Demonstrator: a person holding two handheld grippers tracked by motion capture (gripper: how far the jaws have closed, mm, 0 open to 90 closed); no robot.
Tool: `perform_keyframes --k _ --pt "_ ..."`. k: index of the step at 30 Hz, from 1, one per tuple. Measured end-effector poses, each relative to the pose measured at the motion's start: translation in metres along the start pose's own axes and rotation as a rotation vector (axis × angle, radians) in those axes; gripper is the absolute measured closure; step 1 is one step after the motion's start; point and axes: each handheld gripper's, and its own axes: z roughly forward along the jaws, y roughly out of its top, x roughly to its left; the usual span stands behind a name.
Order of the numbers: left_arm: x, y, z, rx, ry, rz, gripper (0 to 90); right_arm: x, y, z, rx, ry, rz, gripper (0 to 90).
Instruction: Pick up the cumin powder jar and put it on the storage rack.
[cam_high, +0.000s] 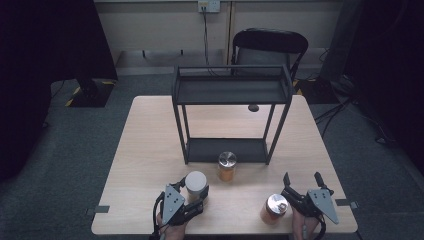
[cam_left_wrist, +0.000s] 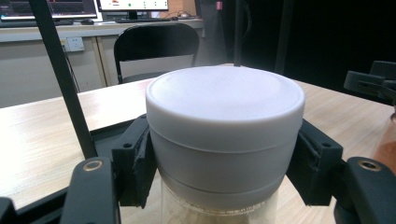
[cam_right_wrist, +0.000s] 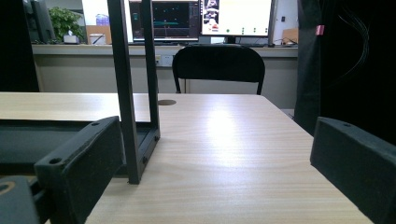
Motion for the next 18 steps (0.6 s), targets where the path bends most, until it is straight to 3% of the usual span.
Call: perform_keyframes --k 18 --pt "0.0039 0.0096 0.0060 -0.009 0.025 -0.002 33.9 0.0000 0.0000 -0.0001 0.000 0.000 0.000 1.8"
